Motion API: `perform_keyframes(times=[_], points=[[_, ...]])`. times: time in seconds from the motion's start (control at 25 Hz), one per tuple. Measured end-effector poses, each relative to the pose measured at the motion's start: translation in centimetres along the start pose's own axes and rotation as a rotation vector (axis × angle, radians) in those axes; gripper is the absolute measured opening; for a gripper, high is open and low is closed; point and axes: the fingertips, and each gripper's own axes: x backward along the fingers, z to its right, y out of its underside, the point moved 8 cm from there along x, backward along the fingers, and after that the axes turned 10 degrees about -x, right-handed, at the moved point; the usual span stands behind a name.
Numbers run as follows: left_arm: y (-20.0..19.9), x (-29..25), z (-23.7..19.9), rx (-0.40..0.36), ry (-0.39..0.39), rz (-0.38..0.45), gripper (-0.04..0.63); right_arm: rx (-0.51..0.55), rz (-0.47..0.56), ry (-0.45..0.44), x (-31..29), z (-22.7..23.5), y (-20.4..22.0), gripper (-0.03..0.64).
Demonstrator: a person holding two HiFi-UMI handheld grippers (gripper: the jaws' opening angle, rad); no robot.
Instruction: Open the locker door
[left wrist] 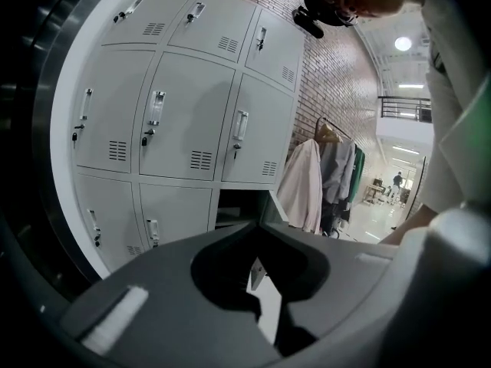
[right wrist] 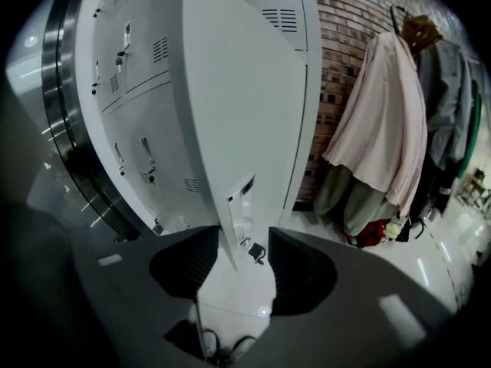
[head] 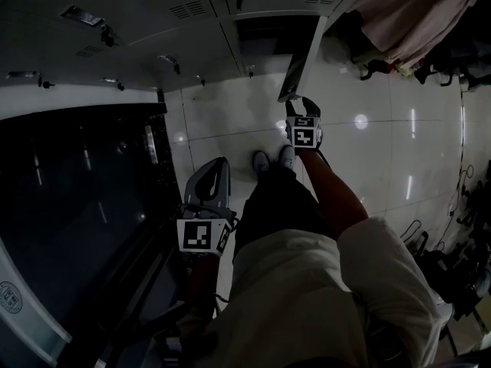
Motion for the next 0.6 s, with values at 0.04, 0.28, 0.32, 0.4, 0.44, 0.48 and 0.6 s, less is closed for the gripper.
perform_keyframes(times=[0.04, 0.28, 0.32, 0.4, 0.44, 0.48, 0.6], points=[[-0.1, 0.2, 0.3, -0.010, 0.005, 0.007, 0.069, -0.022, 0.001, 0.013, 0.6, 0.5, 0.6, 0.194], [-1.5, 1.4, 1.0, -0.090, 0.037, 0.174, 0.071, -0.160, 0.159, 0.097, 4.8, 2.8, 1.9, 0.054], [-2.6, 1.4, 1.1, -0.089, 0.031, 0.235, 0.071, -0.149, 0.179, 0.093, 6.1, 2.9, 1.3, 0.022], [-5.2, 1.6, 1.4, -0.094, 0.029, 0.301, 0.069, -0.133, 0.205, 0.079, 8.8, 3.4, -0.2, 0.009], [-6.3, 1.7, 1.5, -0.099, 0.034, 0.308, 0.070, -0.141, 0.210, 0.073, 10.0, 3.6, -1.1, 0.009], [-7.1, 1.6, 1.5, -0.103, 0.038, 0.310, 0.071, -0.147, 0.215, 0.064, 11.1, 3.6, -2.0, 0.009], [-9.4, 1.0, 1.2, -0.131, 0.065, 0.323, 0.069, -0.118, 0.282, 0.013, 15.1, 2.0, -5.3, 0.000]])
